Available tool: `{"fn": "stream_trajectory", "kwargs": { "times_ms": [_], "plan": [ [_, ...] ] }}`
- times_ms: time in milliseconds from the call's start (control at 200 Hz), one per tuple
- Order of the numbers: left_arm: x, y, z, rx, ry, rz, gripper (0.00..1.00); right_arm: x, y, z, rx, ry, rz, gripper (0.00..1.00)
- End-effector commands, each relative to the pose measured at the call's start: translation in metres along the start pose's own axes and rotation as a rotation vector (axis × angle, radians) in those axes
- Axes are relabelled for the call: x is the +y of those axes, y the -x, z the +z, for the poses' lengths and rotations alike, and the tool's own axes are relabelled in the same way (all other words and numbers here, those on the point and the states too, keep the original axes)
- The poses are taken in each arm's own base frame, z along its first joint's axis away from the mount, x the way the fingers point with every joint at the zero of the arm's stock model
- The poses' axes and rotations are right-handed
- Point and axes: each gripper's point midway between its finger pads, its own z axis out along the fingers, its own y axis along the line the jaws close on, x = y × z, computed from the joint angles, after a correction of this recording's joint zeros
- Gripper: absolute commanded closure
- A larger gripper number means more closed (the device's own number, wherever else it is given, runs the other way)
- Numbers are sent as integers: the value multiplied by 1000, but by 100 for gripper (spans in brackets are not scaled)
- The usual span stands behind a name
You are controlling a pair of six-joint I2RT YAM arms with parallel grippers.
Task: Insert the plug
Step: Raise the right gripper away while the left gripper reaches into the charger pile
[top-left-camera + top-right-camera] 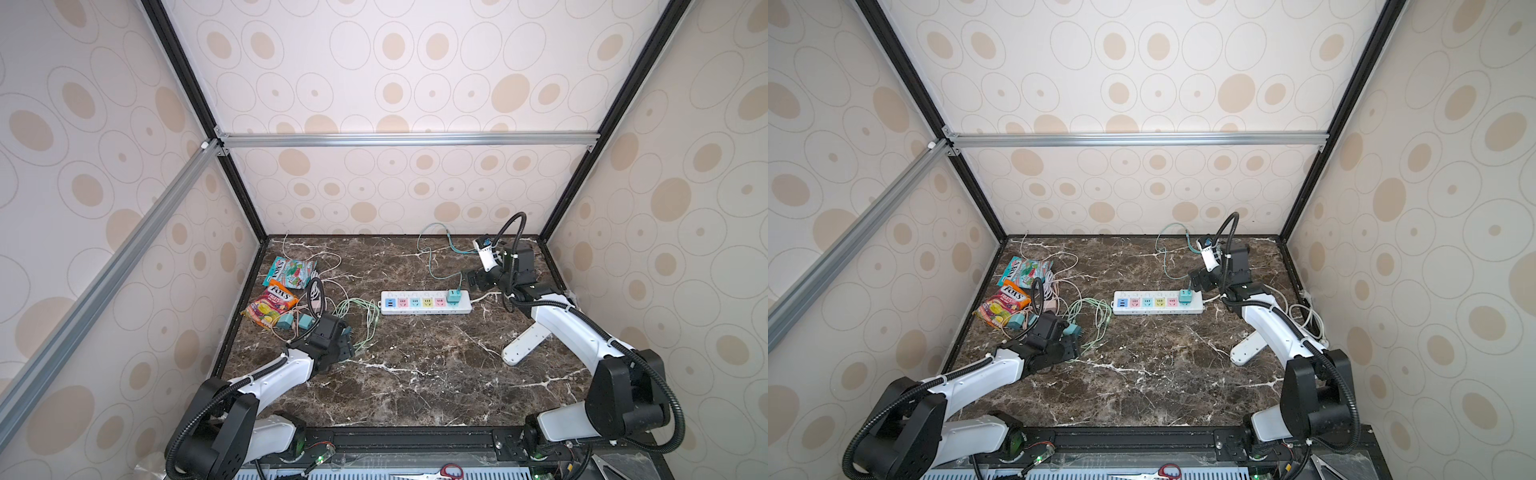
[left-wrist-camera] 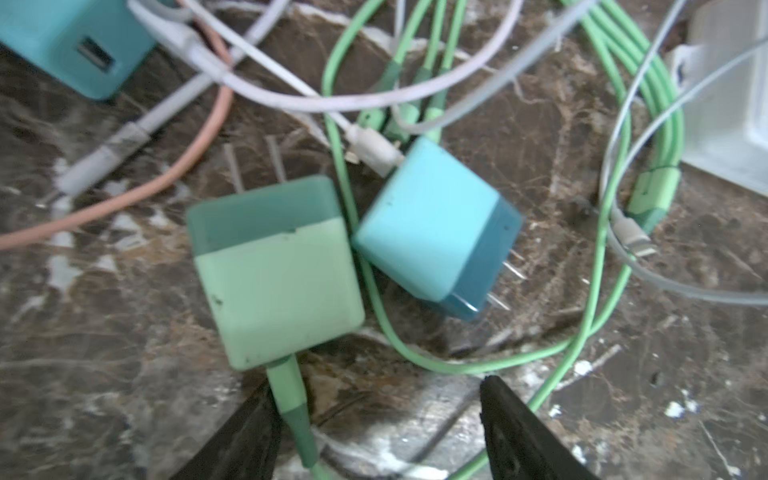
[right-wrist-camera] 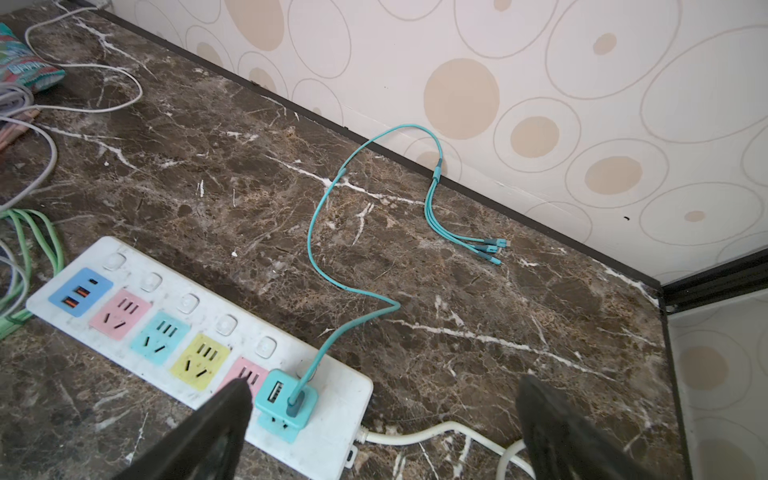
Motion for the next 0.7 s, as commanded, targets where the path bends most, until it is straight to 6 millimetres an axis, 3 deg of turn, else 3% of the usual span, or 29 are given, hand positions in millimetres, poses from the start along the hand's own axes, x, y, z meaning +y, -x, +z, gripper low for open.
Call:
{"fn": "stream_trajectory", "kwargs": {
  "times_ms": [0,200,290,415,555,655,695],
  "plan": [
    [-6,-51,10,186,-29,-35,27,1,31,-11,-131,6,32,0],
    [-64,-56,13,223,-116,53,28,5,33,-11,-164,17,45,0],
    [-79,-52,12,208,-102,84,28,7,32,-10,-163,27,47,0],
    [-63,-38,6,159,9,74,21,12,30,-7,-158,47,46,0],
    [-49,-12,-18,45,65,68,19,16,27,-4,-149,64,45,0],
    [-30,7,-29,18,122,170,5,19,26,-3,-156,75,45,0],
    [-18,10,-27,48,140,170,4,19,27,-4,-161,76,47,0]
  ]
}}
